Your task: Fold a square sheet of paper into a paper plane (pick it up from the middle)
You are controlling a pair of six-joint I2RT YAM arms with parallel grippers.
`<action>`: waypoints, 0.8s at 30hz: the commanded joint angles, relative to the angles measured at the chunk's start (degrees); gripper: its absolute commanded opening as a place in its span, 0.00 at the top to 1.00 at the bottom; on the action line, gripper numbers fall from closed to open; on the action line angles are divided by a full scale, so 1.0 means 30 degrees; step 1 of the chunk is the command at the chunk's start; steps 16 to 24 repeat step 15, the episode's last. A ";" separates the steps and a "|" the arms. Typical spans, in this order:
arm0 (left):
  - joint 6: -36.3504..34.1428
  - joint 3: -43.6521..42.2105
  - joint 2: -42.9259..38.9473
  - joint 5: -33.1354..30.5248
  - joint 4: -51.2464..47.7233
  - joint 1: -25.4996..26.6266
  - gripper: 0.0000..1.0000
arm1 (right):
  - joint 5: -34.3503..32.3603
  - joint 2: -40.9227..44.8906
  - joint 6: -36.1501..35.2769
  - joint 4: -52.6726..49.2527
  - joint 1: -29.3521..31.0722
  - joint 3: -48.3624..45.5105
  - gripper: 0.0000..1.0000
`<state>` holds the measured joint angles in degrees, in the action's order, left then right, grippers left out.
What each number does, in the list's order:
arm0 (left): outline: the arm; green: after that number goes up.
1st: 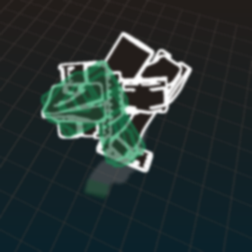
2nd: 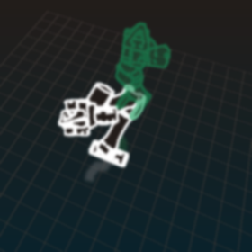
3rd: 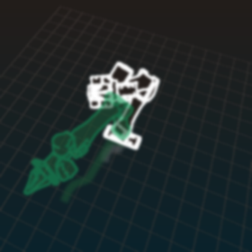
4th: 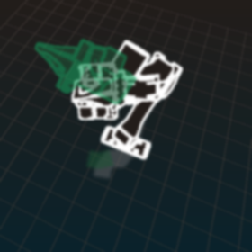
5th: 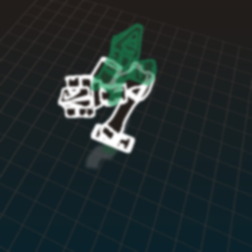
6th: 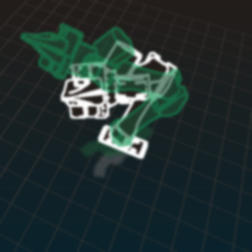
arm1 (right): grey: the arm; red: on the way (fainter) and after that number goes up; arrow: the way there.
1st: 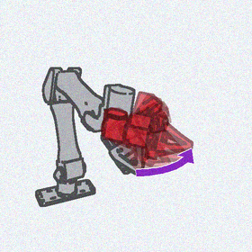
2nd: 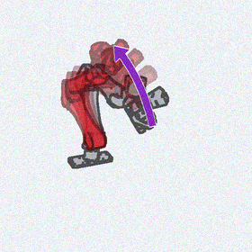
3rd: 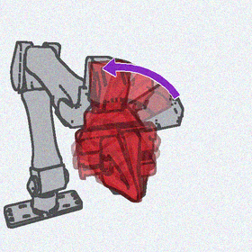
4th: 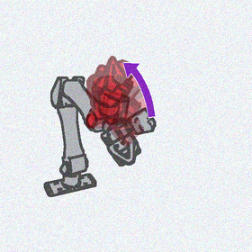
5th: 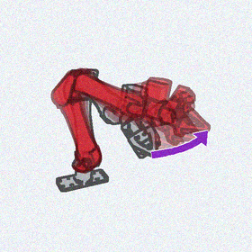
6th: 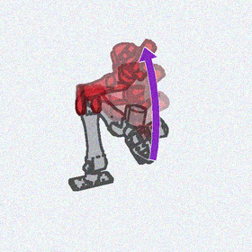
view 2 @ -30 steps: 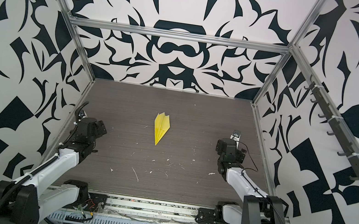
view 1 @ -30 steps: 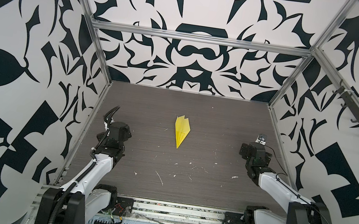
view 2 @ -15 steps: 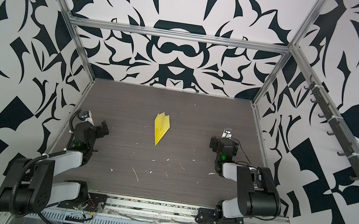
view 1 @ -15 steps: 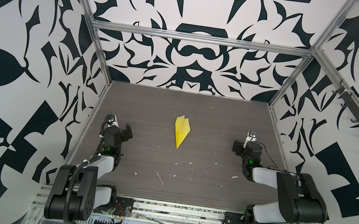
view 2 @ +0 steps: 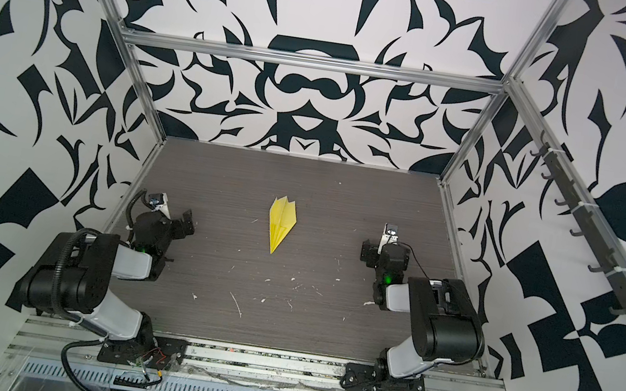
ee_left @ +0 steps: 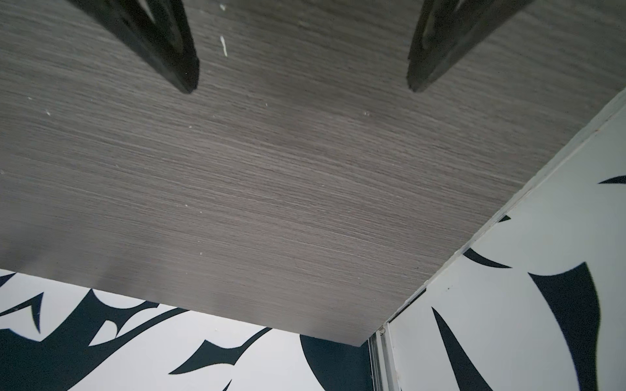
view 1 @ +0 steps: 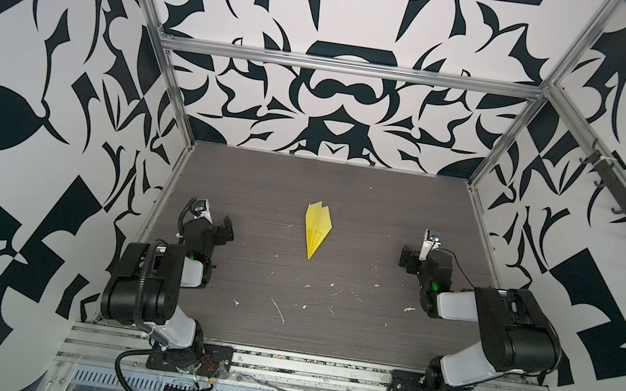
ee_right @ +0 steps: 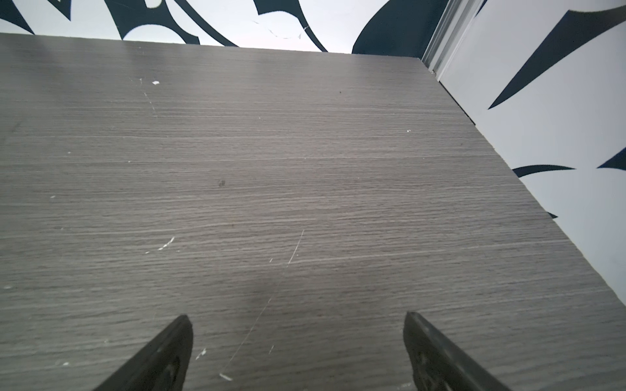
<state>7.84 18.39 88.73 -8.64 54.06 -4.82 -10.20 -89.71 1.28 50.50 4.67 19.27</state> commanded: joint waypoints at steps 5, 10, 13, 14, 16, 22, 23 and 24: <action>-0.0021 0.0888 0.0019 0.0120 -0.0526 -0.0063 0.00 | 0.0147 0.0255 -0.0111 0.0802 -0.0061 0.0227 0.00; -0.0021 0.0939 0.0034 0.0129 -0.0619 -0.0063 0.01 | 0.0092 0.0224 -0.0131 0.0906 -0.0062 0.0173 0.00; -0.0031 0.0933 0.0040 0.0128 -0.0645 -0.0052 0.01 | 0.0059 0.0105 -0.0097 0.1070 -0.0063 0.0199 0.00; -0.0026 0.0930 0.0057 0.0134 -0.0622 -0.0063 0.01 | 0.0074 0.0105 -0.0079 0.1027 -0.0081 0.0199 0.00; -0.0027 0.0930 0.0043 0.0128 -0.0622 -0.0063 0.01 | 0.0101 0.0152 -0.0100 0.1022 -0.0054 0.0173 0.00; -0.0027 0.0930 0.0043 0.0128 -0.0622 -0.0063 0.01 | 0.0101 0.0152 -0.0100 0.1022 -0.0054 0.0173 0.00; -0.0027 0.0930 0.0043 0.0128 -0.0622 -0.0063 0.01 | 0.0101 0.0152 -0.0100 0.1022 -0.0054 0.0173 0.00; -0.0027 0.0930 0.0043 0.0128 -0.0622 -0.0063 0.01 | 0.0101 0.0152 -0.0100 0.1022 -0.0054 0.0173 0.00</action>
